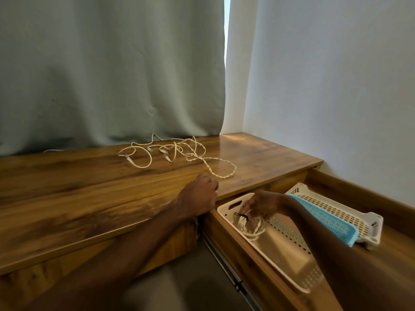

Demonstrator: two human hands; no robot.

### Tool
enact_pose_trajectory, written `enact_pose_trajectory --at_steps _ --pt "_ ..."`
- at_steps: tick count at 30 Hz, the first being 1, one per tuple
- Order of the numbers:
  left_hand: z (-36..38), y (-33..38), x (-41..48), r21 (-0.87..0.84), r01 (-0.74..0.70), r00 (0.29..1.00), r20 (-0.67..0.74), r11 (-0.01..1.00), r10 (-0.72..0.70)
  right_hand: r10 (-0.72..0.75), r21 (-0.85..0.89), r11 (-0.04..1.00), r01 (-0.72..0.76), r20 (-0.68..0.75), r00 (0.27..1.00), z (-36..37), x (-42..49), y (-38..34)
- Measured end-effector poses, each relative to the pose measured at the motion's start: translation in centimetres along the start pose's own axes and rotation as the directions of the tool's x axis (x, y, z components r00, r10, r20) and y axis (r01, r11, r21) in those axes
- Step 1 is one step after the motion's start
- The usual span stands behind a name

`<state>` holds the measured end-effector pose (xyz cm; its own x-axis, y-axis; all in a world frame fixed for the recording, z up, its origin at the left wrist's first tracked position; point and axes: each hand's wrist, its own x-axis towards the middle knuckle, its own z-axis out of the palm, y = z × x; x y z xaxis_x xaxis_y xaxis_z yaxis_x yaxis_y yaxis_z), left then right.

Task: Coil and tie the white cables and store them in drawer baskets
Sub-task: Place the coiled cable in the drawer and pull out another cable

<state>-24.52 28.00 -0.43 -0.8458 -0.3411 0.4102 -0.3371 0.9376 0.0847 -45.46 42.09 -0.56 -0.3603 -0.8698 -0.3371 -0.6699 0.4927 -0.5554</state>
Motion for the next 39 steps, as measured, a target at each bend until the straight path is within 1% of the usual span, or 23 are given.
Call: enact_pose_trajectory --at_steps 3,7,10,15,19,24,27,29,31,35,37,39 --pt "0.2 0.0 -0.1 0.008 -0.005 1.0 -0.021 1.0 0.005 -0.063 -0.058 0.996 0.063 0.003 0.998 0.1 0.4 -0.6" --pt "0.2 0.0 0.0 0.024 -0.017 0.999 -0.033 1.0 0.017 -0.139 -0.181 0.975 0.127 -0.052 0.989 0.6 1.4 -0.9" --pt "0.2 -0.1 0.1 0.019 -0.011 1.0 -0.021 1.0 0.011 -0.179 -0.183 0.97 0.161 -0.088 0.98 0.7 1.6 -1.0" --pt "0.0 -0.2 0.4 0.009 -0.004 1.0 0.018 1.0 0.004 -0.231 -0.176 0.964 0.197 -0.196 0.953 0.6 0.9 -1.9" --pt "-0.2 -0.5 0.6 -0.02 -0.005 0.999 0.044 1.0 0.006 -0.309 -0.172 0.948 0.268 -0.292 0.905 0.1 -0.1 -3.5" --pt "-1.8 -1.4 1.1 -0.07 -0.031 0.993 0.114 0.997 0.039 -0.35 -0.079 0.933 0.352 -0.435 0.83 -0.1 -0.4 -6.2" --pt "-3.1 -3.4 1.0 -0.021 -0.001 0.991 0.13 1.0 0.004 -0.398 -0.067 0.904 0.422 -0.49 0.775 0.4 0.5 -8.3" --pt "-4.0 -5.6 0.7 0.002 0.049 0.99 0.134 0.999 -0.048 -0.417 -0.077 0.892 0.445 -0.518 0.747 1.0 1.5 -9.7" --pt "-4.9 -8.2 0.1 0.049 0.103 0.983 0.148 0.993 -0.109 -0.437 -0.119 0.887 0.447 -0.528 0.728 1.6 2.8 -11.1" --pt "-6.0 -13.6 -2.3 0.118 0.191 0.964 0.165 0.974 -0.209 -0.443 -0.179 0.891 0.418 -0.544 0.712 2.9 5.3 -13.6" --pt "-6.2 -16.1 -3.9 0.109 0.23 0.963 0.121 0.967 -0.242 -0.434 -0.184 0.895 0.407 -0.574 0.695 3.5 6.5 -14.8" --pt "-6.0 -18.3 -5.7 0.082 0.245 0.967 0.053 0.966 -0.249 -0.431 -0.19 0.893 0.407 -0.617 0.658 3.8 8.0 -16.0"
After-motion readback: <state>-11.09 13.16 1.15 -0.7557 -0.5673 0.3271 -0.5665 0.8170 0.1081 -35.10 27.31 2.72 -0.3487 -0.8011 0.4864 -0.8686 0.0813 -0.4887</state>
